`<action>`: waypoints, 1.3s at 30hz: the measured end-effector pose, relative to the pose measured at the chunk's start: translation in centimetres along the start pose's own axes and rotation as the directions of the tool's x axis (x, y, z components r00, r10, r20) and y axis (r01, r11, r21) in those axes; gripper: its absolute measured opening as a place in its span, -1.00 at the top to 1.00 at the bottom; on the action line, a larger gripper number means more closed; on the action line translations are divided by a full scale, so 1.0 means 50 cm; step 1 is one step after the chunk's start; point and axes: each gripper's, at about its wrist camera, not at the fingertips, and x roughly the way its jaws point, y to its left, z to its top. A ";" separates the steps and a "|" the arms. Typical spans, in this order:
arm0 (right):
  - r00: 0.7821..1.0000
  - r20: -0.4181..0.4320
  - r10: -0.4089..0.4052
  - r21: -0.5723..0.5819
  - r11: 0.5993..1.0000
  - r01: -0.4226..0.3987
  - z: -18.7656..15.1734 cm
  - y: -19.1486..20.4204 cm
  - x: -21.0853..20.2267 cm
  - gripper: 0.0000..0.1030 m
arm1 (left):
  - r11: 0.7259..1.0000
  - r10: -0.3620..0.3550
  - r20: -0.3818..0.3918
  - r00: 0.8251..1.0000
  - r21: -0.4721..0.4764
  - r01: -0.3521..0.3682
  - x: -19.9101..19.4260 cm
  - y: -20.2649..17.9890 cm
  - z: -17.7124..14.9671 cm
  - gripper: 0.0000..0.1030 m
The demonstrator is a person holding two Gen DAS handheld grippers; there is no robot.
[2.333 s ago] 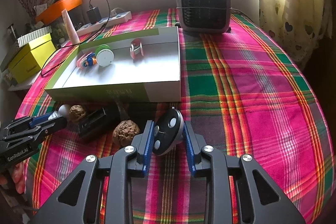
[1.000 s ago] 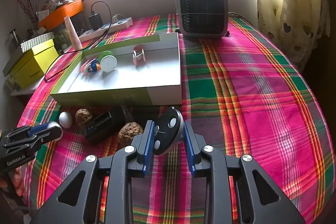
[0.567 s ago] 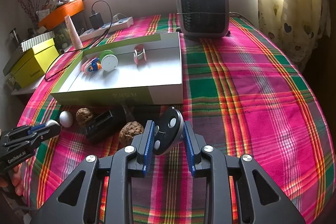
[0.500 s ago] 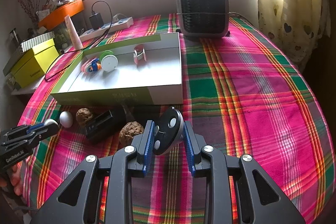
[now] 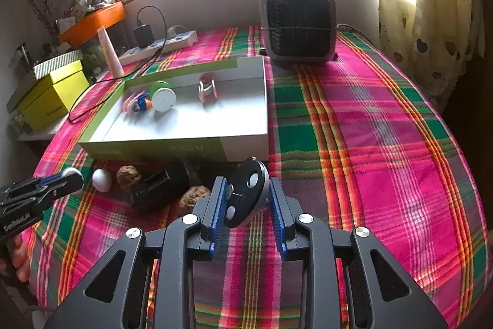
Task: Organize objects
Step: 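Lift the white bottle with the left tool while the right tool carries the key fob toward the tray, then lower both tools into the tray and open them to release bottle and fob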
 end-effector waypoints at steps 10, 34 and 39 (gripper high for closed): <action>0.999 0.029 0.021 -0.038 0.999 -0.020 0.042 0.016 -0.008 0.45 | 1.000 0.001 0.023 1.000 0.009 -0.001 0.001 -0.004 0.040 0.67; 0.999 0.014 0.048 -0.109 0.993 -0.046 0.145 0.035 0.073 0.45 | 1.000 0.021 0.026 0.999 0.001 -0.021 0.074 0.016 0.139 0.67; 0.999 -0.008 0.043 -0.119 0.992 -0.044 0.168 0.034 0.111 0.45 | 0.999 0.031 0.016 0.999 0.007 -0.031 0.098 0.019 0.154 0.67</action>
